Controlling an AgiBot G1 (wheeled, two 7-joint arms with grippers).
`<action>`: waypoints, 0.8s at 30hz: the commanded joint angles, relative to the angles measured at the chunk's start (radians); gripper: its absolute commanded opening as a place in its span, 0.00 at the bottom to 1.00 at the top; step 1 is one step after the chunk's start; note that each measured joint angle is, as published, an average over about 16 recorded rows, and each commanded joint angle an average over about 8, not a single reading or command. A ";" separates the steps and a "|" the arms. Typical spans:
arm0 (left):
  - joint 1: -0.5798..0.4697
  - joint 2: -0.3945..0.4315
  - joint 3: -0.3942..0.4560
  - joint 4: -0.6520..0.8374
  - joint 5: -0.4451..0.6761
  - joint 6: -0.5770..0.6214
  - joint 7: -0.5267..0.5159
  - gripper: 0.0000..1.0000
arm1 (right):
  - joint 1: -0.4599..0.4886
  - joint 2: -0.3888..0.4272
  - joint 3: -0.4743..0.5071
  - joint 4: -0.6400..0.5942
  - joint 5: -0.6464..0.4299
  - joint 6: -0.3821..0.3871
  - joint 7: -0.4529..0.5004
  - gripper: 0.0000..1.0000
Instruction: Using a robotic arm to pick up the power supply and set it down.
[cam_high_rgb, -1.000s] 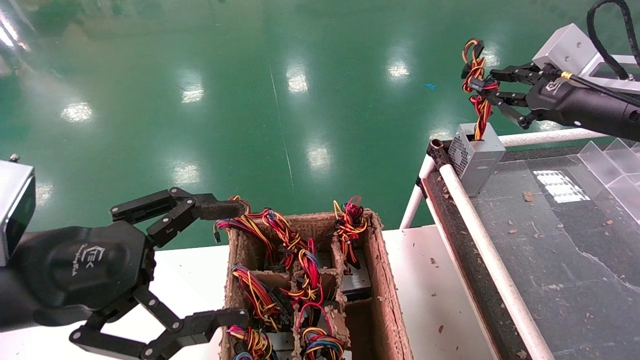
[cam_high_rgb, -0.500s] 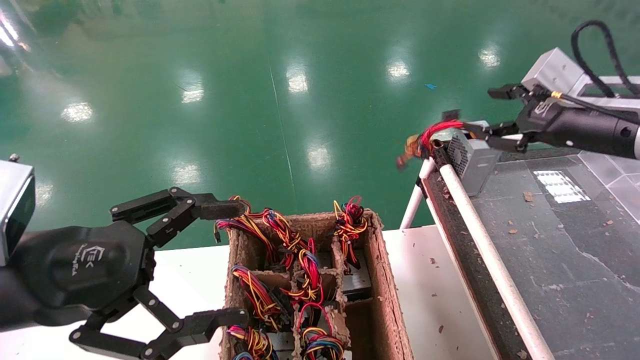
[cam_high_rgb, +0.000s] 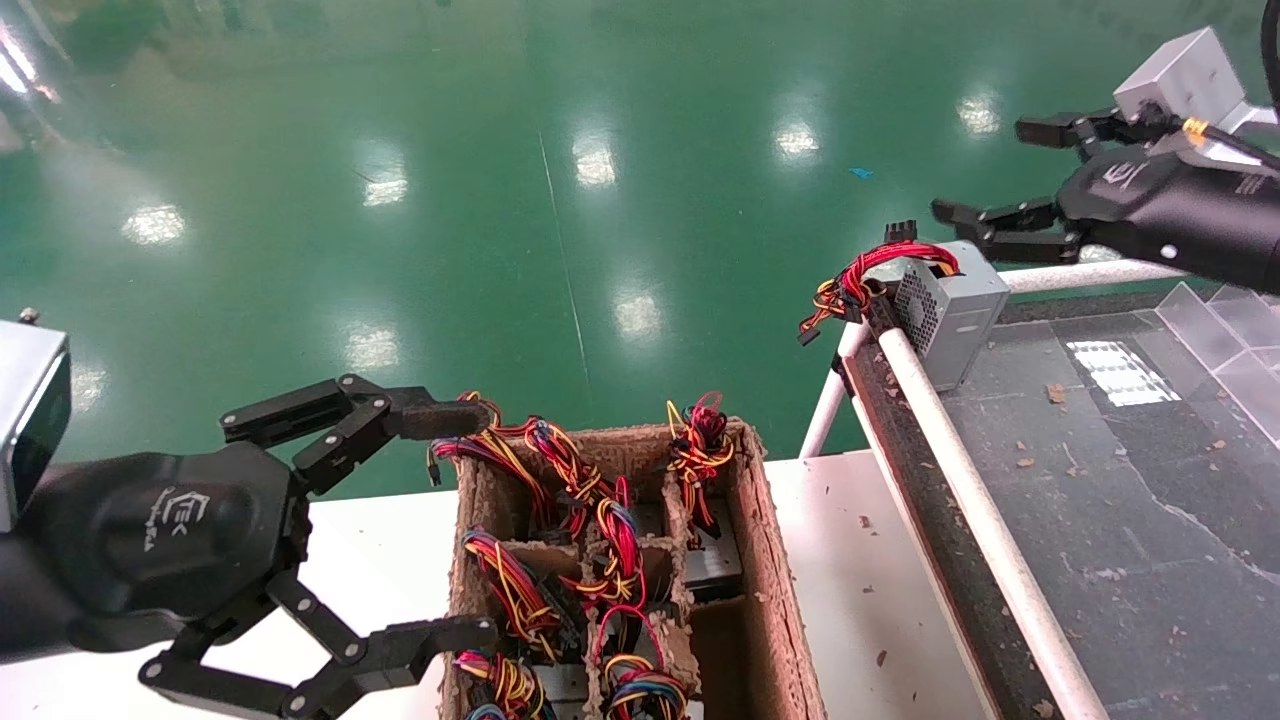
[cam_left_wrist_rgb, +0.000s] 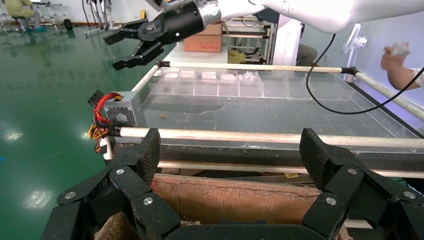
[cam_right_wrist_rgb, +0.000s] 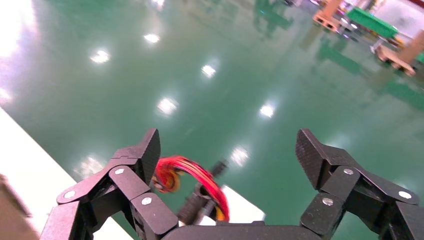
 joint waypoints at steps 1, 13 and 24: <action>0.000 0.000 0.000 0.000 0.000 0.000 0.000 1.00 | -0.019 0.008 0.003 0.022 0.025 -0.015 0.007 1.00; 0.000 0.000 0.000 0.000 0.000 0.000 0.000 1.00 | -0.131 0.054 0.022 0.152 0.175 -0.103 0.049 1.00; 0.000 0.000 0.000 0.000 0.000 0.000 0.000 1.00 | -0.233 0.096 0.040 0.271 0.312 -0.185 0.087 1.00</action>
